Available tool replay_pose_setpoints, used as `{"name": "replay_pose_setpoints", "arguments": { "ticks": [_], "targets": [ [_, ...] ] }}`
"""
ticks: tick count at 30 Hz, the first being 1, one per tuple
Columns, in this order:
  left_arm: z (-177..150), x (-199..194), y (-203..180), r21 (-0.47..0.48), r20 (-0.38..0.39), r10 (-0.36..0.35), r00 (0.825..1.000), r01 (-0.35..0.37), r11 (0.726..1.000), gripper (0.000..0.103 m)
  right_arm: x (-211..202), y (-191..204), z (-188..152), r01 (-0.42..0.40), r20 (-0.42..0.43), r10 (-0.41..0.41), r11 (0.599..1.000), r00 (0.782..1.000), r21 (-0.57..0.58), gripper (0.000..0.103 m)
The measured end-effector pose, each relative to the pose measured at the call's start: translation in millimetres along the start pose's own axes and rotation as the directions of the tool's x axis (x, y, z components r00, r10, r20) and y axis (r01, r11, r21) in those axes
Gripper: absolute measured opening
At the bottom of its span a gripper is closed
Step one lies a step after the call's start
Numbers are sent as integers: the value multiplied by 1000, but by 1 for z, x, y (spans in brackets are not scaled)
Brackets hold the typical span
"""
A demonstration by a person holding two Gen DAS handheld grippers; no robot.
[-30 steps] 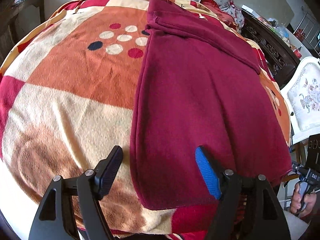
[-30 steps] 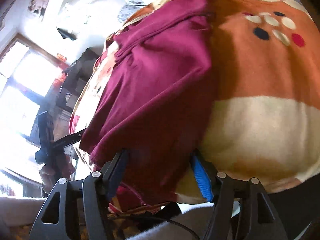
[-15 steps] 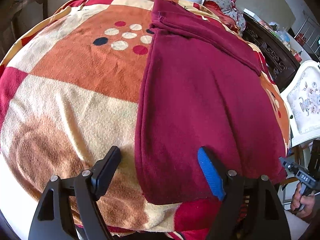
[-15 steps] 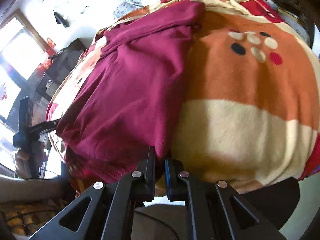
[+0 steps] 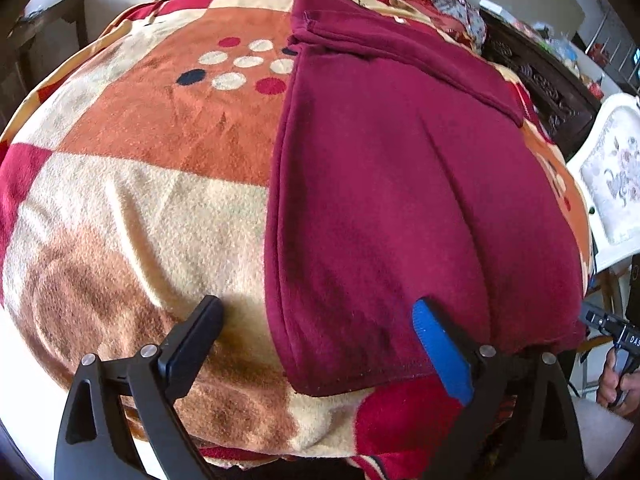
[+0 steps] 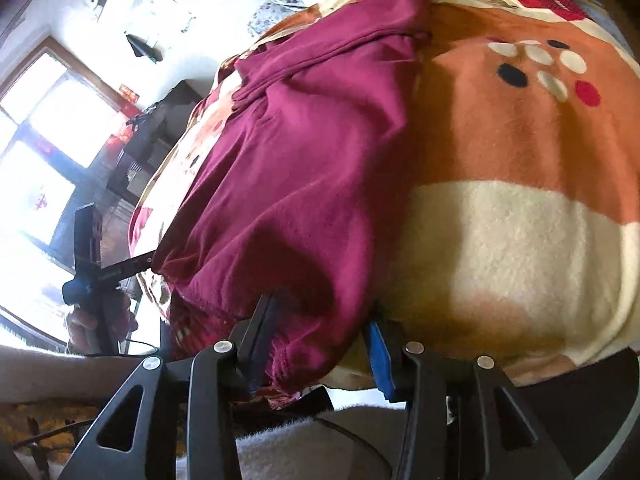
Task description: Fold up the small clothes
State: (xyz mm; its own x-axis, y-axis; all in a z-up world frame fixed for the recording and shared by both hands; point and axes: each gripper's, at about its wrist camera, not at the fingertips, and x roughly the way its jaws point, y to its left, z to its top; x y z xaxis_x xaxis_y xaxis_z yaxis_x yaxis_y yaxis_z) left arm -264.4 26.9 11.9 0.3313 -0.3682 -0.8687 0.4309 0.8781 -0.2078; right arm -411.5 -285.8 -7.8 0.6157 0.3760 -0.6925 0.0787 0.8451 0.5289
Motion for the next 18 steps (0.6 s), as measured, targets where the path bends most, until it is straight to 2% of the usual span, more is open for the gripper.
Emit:
{"name": "replay_pose_setpoints", "arguments": {
  "ticks": [1, 2, 3, 4, 5, 6, 7, 8, 11, 18],
  "targets": [
    [1, 0, 0, 0, -5, 0, 1000, 0, 1000, 95, -1, 1, 0, 10, 12, -9, 1000, 1000, -17, 20],
    [1, 0, 0, -2, -8, 0, 1000, 0, 1000, 93, -4, 1, 1, 9, 34, -8, 1000, 999, -23, 12],
    [2, -1, 1, -2, -1, 7, 1000, -7, 1000, 82, -8, -1, 3, -27, 55, 27, 1000, 998, -12, 12],
    [2, -3, 1, 2, 7, 18, 1000, -18, 1000, 54, -11, -2, 5, -57, 67, 57, 998, 996, -4, 12],
    [3, -6, 1, 11, 14, 21, 1000, -22, 1000, 39, -14, -2, 8, -83, 79, 83, 997, 993, -2, 12],
    [4, -8, 2, 5, 4, -17, 1000, 17, 1000, 16, -15, -2, 11, -91, 88, 91, 996, 992, -4, 12],
    [6, -8, 5, -12, -6, -49, 999, 49, 999, 9, -17, -1, 14, -99, 99, 99, 995, 990, -5, 12],
    [9, -9, 7, -27, -14, -77, 997, 76, 997, 9, -18, -1, 18, -105, 106, 104, 995, 989, -4, 12],
    [16, -14, 5, -9, -11, -92, 996, 92, 996, 8, -26, 0, 36, -153, 152, 150, 988, 977, 6, 12],
    [67, -51, 4, 14, 122, -158, 980, 157, 987, 8, -34, 12, 95, -140, 262, 149, 989, 954, -51, 11]
  ]
}}
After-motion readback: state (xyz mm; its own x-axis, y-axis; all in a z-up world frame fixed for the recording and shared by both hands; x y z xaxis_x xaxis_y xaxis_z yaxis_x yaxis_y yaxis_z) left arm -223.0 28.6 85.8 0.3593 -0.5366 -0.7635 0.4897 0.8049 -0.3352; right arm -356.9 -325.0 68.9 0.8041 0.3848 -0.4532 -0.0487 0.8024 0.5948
